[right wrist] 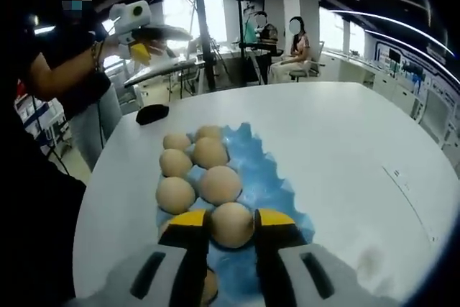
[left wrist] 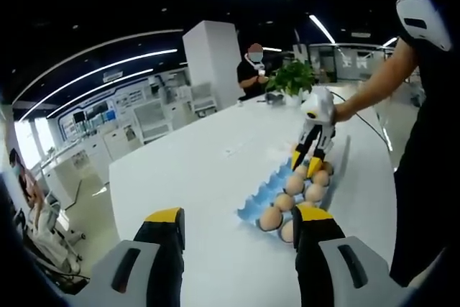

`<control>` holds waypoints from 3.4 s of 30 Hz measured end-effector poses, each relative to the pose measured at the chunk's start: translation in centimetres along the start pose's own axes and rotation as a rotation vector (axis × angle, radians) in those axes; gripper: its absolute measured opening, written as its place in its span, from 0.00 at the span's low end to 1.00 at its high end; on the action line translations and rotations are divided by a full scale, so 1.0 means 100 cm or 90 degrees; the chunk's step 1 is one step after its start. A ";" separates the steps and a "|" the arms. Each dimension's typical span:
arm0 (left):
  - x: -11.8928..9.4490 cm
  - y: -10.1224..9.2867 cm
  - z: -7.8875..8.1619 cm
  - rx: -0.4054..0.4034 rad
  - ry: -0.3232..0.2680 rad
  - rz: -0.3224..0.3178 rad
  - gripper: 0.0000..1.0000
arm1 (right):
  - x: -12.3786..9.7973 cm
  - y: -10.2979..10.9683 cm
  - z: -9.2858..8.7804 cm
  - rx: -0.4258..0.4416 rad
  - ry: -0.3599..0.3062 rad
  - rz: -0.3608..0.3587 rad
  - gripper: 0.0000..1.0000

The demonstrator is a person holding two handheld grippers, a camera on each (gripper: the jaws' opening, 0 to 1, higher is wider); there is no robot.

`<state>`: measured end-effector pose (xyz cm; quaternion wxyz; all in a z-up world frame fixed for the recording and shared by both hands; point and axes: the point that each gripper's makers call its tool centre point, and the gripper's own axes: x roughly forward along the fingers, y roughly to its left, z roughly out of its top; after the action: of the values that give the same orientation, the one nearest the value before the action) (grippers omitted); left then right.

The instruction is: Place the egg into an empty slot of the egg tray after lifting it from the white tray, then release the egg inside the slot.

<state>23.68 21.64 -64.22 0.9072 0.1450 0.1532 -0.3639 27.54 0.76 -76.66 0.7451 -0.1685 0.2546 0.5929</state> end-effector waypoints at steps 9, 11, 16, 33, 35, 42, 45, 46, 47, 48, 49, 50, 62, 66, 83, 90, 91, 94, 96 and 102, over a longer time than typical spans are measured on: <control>0.003 -0.002 -0.005 0.001 0.010 -0.006 0.60 | -0.017 -0.001 0.002 -0.004 -0.024 -0.014 0.32; 0.003 -0.002 -0.007 -0.001 0.013 -0.007 0.61 | -0.025 -0.001 0.005 -0.005 -0.045 -0.024 0.34; 0.003 -0.002 -0.007 0.001 0.010 -0.009 0.60 | -0.044 -0.003 -0.001 0.007 -0.056 -0.044 0.37; 0.008 0.000 -0.005 0.003 0.011 -0.012 0.59 | -0.145 -0.042 -0.079 0.097 -0.026 -0.201 0.40; 0.008 0.000 -0.004 0.004 0.008 -0.013 0.59 | -0.154 -0.045 -0.087 0.104 -0.020 -0.212 0.39; 0.012 -0.001 0.000 0.007 0.005 -0.016 0.59 | -0.191 -0.062 -0.117 0.133 -0.002 -0.273 0.36; 0.013 -0.002 -0.001 0.007 0.007 -0.018 0.59 | -0.205 -0.069 -0.126 0.144 0.000 -0.298 0.36; 0.013 -0.002 -0.002 0.006 0.008 -0.018 0.59 | -0.210 -0.071 -0.129 0.148 0.000 -0.308 0.36; 0.013 -0.002 -0.002 0.005 0.010 -0.018 0.59 | -0.214 -0.073 -0.133 0.155 0.002 -0.317 0.36; 0.013 -0.002 -0.003 0.006 0.011 -0.017 0.59 | -0.218 -0.076 -0.135 0.159 0.002 -0.325 0.36; 0.014 -0.003 -0.003 0.005 0.011 -0.018 0.59 | -0.223 -0.077 -0.139 0.163 0.002 -0.331 0.36; 0.014 -0.003 -0.003 0.004 0.010 -0.018 0.59 | -0.226 -0.079 -0.142 0.168 0.004 -0.336 0.36; 0.015 -0.007 0.001 0.006 0.010 -0.019 0.59 | -0.251 -0.092 -0.177 0.209 0.039 -0.379 0.34; 0.016 -0.008 0.002 0.008 0.010 -0.021 0.58 | -0.252 -0.095 -0.184 0.235 0.045 -0.387 0.33; 0.014 -0.008 0.003 0.013 0.012 -0.020 0.56 | -0.241 -0.094 -0.191 0.242 0.149 -0.334 0.28; 0.013 -0.007 0.006 0.019 0.010 -0.017 0.55 | -0.235 -0.093 -0.190 0.205 0.230 -0.273 0.28; 0.013 -0.006 0.006 0.019 0.010 -0.015 0.55 | -0.235 -0.095 -0.191 0.222 0.226 -0.279 0.28; 0.013 -0.006 0.007 0.019 0.007 -0.015 0.55 | -0.235 -0.095 -0.191 0.233 0.238 -0.268 0.28; 0.013 -0.006 0.007 0.020 0.007 -0.013 0.55 | -0.235 -0.095 -0.191 0.238 0.244 -0.266 0.28; 0.013 -0.006 0.006 0.017 0.003 -0.010 0.54 | -0.236 -0.094 -0.193 0.272 0.241 -0.279 0.27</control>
<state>24.22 20.21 -64.23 0.9020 0.1566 0.1519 -0.3726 29.26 -31.02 -79.11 0.8125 -0.1663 0.4643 0.3109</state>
